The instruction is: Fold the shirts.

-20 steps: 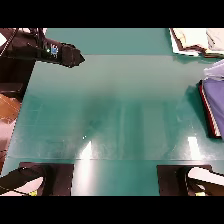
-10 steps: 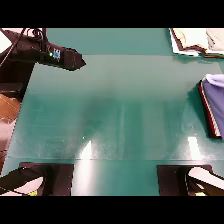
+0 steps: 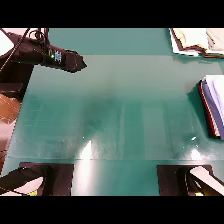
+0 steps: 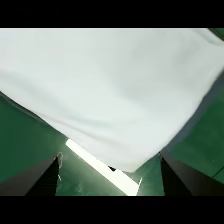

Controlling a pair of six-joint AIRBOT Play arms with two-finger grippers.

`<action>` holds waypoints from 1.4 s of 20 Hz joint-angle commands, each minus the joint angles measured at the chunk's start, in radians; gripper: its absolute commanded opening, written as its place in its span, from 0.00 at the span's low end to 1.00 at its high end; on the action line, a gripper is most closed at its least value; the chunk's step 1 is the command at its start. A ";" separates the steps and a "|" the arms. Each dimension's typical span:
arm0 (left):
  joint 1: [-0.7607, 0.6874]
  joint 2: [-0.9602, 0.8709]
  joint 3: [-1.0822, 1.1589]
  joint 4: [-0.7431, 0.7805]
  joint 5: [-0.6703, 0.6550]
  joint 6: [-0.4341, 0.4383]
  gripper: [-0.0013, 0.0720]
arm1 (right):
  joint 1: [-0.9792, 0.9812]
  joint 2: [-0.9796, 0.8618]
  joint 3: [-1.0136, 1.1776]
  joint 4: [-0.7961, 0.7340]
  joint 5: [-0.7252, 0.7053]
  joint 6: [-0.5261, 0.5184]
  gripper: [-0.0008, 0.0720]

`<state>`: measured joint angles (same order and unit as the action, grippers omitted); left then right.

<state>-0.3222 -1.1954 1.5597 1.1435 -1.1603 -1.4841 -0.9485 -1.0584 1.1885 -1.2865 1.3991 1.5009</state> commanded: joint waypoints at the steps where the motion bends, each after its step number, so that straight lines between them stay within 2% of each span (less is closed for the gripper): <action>1: 0.000 0.000 0.000 -0.001 0.000 0.000 0.05 | -0.043 0.031 -0.047 0.105 -0.020 -0.006 0.95; 3: 0.000 0.000 0.000 -0.002 0.000 0.000 0.05 | 0.009 0.068 -0.047 0.217 -0.067 -0.024 0.95; 6: 0.000 0.000 0.000 0.003 0.000 0.000 0.05 | 0.198 0.125 -0.047 0.331 -0.128 -0.025 0.95; 11: 0.000 0.000 0.000 0.023 0.002 -0.001 0.05 | 0.634 0.140 -0.047 0.341 -0.226 -0.025 0.91; 15: 0.000 0.000 0.000 0.022 0.001 -0.001 0.05 | 0.900 0.092 -0.047 0.341 -0.296 -0.042 0.44; 17: 0.000 0.000 0.000 0.022 0.001 -0.001 0.05 | 0.983 0.063 -0.047 0.341 -0.296 -0.072 0.03; 21: 0.000 0.000 0.000 0.022 0.001 -0.001 0.05 | 1.053 0.020 -0.047 0.342 -0.298 -0.073 0.03; 28: 0.000 0.000 0.000 0.022 0.002 -0.001 0.05 | 1.035 0.013 -0.047 0.343 -0.296 -0.073 0.03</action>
